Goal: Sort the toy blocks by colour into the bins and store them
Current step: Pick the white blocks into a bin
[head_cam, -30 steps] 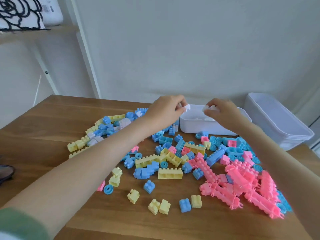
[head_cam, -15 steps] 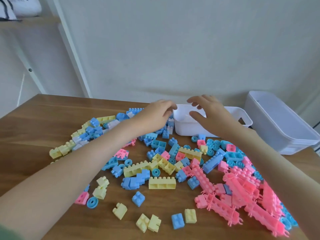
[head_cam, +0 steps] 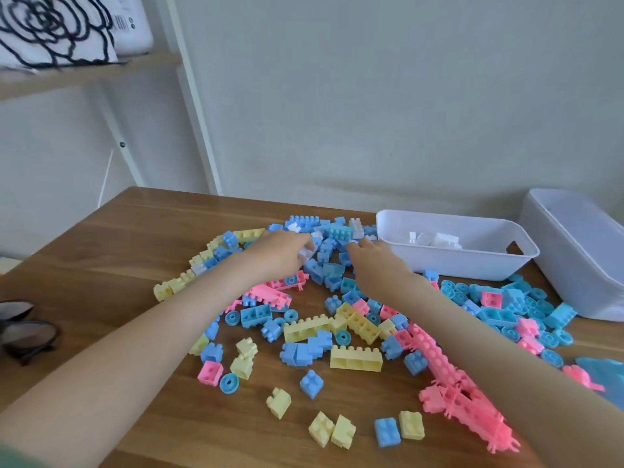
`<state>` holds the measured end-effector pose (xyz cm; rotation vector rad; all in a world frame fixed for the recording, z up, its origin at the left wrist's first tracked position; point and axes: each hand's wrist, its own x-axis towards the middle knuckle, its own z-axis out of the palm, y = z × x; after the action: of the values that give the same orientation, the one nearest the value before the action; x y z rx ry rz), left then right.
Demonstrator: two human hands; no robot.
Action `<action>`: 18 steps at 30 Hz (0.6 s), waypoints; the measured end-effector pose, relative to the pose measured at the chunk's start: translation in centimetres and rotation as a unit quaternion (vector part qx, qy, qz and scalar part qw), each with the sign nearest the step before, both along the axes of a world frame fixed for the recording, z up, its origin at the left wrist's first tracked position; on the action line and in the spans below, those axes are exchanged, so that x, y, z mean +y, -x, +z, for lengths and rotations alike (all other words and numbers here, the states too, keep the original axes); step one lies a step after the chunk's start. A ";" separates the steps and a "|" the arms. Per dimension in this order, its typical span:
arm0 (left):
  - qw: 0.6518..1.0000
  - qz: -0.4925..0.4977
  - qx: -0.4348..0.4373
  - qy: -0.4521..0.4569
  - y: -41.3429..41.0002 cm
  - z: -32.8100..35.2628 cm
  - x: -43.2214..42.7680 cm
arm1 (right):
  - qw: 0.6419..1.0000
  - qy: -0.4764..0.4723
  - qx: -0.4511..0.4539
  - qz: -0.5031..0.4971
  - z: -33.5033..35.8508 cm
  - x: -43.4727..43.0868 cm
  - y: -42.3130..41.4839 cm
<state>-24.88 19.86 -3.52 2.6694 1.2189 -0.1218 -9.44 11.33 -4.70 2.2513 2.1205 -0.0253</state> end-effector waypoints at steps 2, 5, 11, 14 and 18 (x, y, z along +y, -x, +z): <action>1.000 -0.005 0.006 -0.003 -0.1 0.0 -0.2 | 1.000 -0.007 0.007 -0.014 0.1 0.1 0.1; 1.000 -0.006 -0.004 -0.005 -0.1 -0.2 -0.3 | 0.998 -0.014 0.045 -0.051 0.5 0.0 0.1; 0.995 0.001 -0.094 0.017 0.0 -0.1 -0.7 | 0.996 0.043 0.055 -0.064 0.5 -1.2 -0.5; 0.988 0.012 -0.152 -0.036 -0.4 -0.1 -1.1 | 0.992 0.073 0.074 -0.070 1.0 -1.6 -1.3; 0.977 0.007 -0.208 -0.039 -0.6 0.3 -1.8 | 0.981 0.103 0.155 -0.062 1.7 -2.6 -3.0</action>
<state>-24.25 18.08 -3.26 2.5653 1.1197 0.4733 -6.46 8.75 -2.99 2.3749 1.9886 -0.6090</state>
